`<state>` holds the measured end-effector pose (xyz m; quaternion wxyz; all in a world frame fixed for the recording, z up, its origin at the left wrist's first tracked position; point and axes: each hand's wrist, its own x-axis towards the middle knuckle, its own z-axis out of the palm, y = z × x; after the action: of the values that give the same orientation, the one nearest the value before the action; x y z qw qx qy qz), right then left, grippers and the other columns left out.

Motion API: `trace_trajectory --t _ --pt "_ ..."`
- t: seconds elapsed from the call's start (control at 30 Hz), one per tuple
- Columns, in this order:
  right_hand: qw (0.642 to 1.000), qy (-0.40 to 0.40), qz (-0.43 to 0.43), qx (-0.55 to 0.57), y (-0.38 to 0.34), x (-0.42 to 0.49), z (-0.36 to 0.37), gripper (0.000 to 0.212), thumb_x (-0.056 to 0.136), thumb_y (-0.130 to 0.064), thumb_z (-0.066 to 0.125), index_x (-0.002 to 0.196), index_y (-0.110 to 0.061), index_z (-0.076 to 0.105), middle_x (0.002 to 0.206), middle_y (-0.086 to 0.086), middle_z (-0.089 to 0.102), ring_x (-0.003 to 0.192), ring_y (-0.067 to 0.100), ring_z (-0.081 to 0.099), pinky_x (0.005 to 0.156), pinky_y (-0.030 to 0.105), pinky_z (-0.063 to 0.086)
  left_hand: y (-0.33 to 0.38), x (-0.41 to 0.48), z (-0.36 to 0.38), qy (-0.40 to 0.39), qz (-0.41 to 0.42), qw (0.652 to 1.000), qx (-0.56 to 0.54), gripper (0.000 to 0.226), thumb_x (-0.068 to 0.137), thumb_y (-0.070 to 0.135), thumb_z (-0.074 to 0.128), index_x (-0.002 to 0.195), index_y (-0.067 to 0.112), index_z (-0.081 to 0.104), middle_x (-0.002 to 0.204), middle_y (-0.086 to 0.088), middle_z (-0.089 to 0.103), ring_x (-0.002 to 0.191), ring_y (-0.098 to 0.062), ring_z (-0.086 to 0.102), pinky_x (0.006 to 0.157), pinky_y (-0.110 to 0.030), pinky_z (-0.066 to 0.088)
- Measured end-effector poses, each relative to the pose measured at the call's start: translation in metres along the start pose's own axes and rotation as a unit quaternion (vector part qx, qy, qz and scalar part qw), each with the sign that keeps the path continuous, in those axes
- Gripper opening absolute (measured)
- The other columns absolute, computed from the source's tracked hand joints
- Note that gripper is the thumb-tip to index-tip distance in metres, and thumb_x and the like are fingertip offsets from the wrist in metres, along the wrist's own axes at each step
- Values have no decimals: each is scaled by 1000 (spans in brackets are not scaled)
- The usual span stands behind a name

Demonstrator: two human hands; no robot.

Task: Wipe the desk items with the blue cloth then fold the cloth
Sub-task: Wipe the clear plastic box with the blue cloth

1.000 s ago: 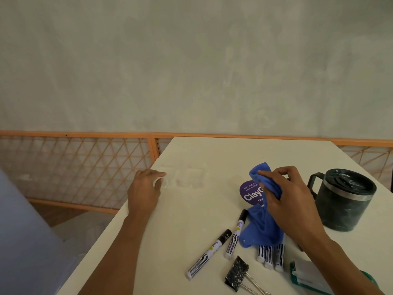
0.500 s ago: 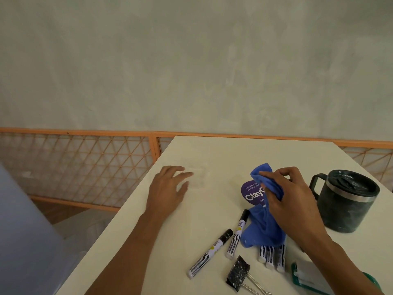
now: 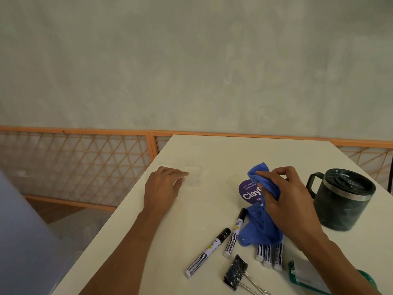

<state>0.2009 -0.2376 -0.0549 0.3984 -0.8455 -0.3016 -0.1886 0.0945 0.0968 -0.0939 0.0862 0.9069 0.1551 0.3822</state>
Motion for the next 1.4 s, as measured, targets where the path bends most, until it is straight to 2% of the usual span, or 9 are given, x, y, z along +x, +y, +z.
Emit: trace_trajectory --t 0.53,0.63,0.7,0.77,0.87,0.97,1.03,1.23,1.4 --pt "1000 -2 4 -2 -1 0 -2 38 101 -21 72 137 -30 67 133 -7 49 93 15 63 70 16 48 0 0 3 4 10 1000 8 23 100 33 75 121 43 79 117 21 77 116 -12 64 89 -36 51" --pt "1000 -1 8 3 -3 0 -5 42 101 -19 71 140 -32 64 133 -6 50 93 17 65 72 22 52 2 0 -3 -1 7 1000 5 24 101 38 74 125 41 78 121 19 76 120 -12 62 93 -38 53" --pt "1000 4 11 18 -7 -1 -7 45 102 -18 67 145 -30 60 134 -5 50 96 14 63 78 27 54 11 -1 -12 9 13 1000 5 15 100 42 74 113 39 80 112 17 76 112 -13 64 89 -38 53" --pt "999 18 14 34 -11 -2 -9 43 105 -19 65 146 -26 56 136 -4 51 100 8 58 83 22 49 26 -2 -27 0 10 1000 -4 15 97 52 73 92 38 77 95 19 73 92 -6 62 76 -32 51" --pt "998 33 27 47 -16 -2 -11 36 106 -21 64 140 -18 55 137 0 53 100 9 58 81 25 49 52 -5 -46 -140 -10 986 -95 39 89 68 74 72 33 70 76 17 69 70 -6 60 63 -28 48" --pt "998 37 35 42 -17 -2 -11 27 107 -25 61 132 -16 54 129 2 54 91 13 60 74 30 53 73 -10 -55 -334 -5 925 -179 47 82 75 77 68 30 75 66 10 69 61 -7 58 68 -35 53" --pt "998 44 38 35 -16 -1 -11 23 109 -30 58 127 -17 54 124 1 56 86 14 61 70 30 52 83 -13 -59 -411 15 888 -204 47 83 70 81 65 26 75 59 7 63 58 -6 52 65 -33 47" --pt "995 57 63 47 -15 -1 -11 19 110 -40 53 121 -25 49 107 -3 64 81 8 64 66 36 55 94 -11 -77 -533 -3 826 -182 60 61 74 93 72 17 75 64 6 62 62 -8 49 67 -30 40" --pt "996 50 53 48 -17 -2 -9 17 110 -40 52 119 -25 50 104 -5 63 81 8 63 67 35 53 101 -12 -79 -554 8 822 -133 59 60 70 96 75 17 75 63 9 58 59 -8 47 65 -30 39"
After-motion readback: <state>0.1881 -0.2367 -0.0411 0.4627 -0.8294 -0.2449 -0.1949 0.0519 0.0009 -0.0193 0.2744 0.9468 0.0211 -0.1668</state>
